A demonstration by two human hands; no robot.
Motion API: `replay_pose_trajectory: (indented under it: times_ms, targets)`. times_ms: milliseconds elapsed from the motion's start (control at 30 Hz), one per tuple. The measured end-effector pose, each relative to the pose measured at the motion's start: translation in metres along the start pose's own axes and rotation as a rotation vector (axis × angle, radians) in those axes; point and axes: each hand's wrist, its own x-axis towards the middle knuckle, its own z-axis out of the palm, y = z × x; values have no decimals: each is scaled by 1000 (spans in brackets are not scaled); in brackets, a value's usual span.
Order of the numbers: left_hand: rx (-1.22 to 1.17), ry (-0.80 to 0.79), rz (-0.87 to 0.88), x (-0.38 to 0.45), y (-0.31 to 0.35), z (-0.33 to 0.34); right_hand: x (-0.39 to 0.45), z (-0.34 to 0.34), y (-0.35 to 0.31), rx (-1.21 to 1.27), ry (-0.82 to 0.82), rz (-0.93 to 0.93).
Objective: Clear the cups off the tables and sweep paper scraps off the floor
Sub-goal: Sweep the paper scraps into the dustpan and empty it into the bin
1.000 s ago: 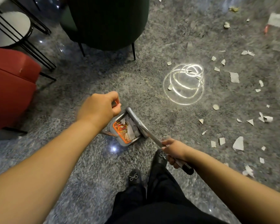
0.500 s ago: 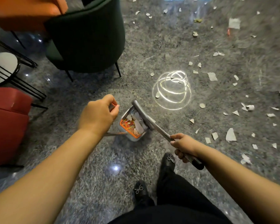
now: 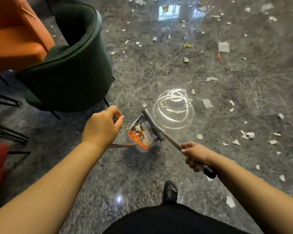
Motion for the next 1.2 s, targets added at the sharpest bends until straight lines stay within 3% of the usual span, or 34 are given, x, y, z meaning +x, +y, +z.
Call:
replay_pose_trajectory:
  times_ms: [267, 867, 1200]
  targets:
    - [-19, 30, -37, 114, 16, 21, 50, -60, -100, 17, -6, 2]
    - [-97, -19, -29, 432, -38, 46, 206, -106, -358, 33, 50, 19]
    - [-120, -7, -58, 640, -33, 92, 330, -200, -522, -10, 52, 18]
